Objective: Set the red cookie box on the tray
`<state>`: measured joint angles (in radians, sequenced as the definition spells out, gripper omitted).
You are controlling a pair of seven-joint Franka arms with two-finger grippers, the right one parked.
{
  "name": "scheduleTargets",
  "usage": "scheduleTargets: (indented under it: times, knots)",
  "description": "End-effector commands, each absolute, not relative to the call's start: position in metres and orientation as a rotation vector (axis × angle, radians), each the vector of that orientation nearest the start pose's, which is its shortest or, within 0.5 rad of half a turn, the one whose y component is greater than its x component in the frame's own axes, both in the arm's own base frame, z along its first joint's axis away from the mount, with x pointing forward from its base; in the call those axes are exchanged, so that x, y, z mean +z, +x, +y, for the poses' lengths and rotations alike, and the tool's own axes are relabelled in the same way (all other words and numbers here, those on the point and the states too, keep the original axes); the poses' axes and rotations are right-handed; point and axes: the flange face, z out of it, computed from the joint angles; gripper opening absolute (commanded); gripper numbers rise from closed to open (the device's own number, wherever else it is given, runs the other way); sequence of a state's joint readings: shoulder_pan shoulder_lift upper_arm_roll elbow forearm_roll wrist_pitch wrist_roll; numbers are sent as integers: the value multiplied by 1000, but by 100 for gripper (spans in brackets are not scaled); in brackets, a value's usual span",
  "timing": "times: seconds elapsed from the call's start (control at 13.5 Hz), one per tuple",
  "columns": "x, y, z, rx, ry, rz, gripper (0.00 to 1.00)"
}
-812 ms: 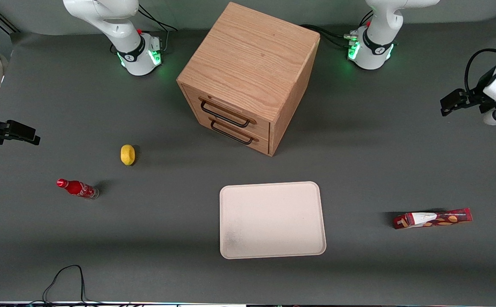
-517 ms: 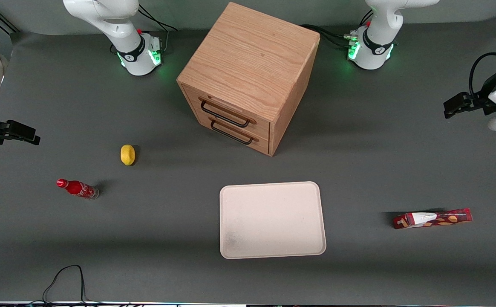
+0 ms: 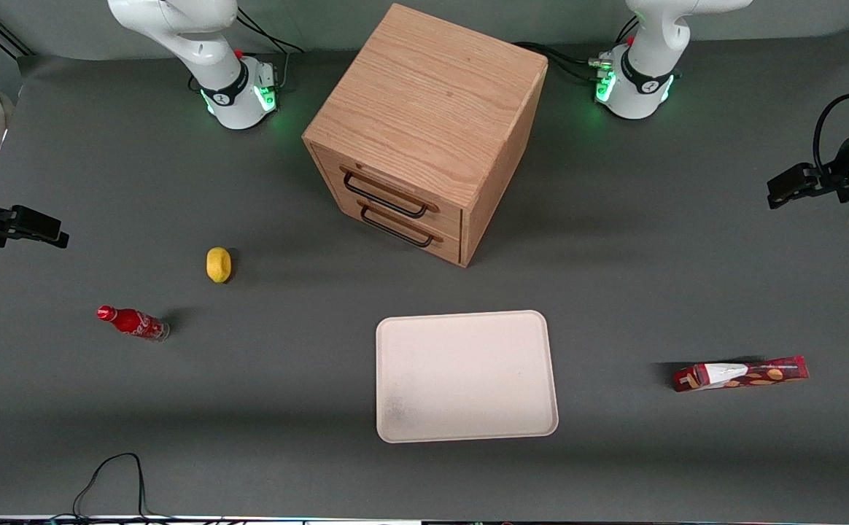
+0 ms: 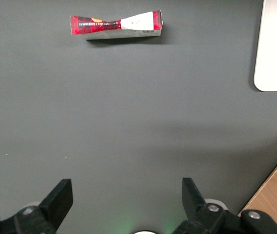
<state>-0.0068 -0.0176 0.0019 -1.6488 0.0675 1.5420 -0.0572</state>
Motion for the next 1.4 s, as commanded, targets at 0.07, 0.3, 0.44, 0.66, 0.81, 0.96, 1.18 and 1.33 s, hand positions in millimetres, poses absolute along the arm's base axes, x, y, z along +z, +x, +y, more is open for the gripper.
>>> scheduleTargets:
  times: [0.07,0.3,0.44,0.66,0.81,0.96,1.18,1.33]
  knots:
    - [599,546,9,163,-3057,-95,100]
    - [600,546,9,161,-3061,-95,100]
    - [593,549,9,178,-3060,-94,100]
    - [593,552,7,170,-3057,-87,100]
    - [596,555,7,166,-3059,-86,100]
    - [599,556,5,154,-3058,-79,100]
    - [604,565,3,149,-3060,-81,100]
    - [610,567,3,144,-3060,-83,100]
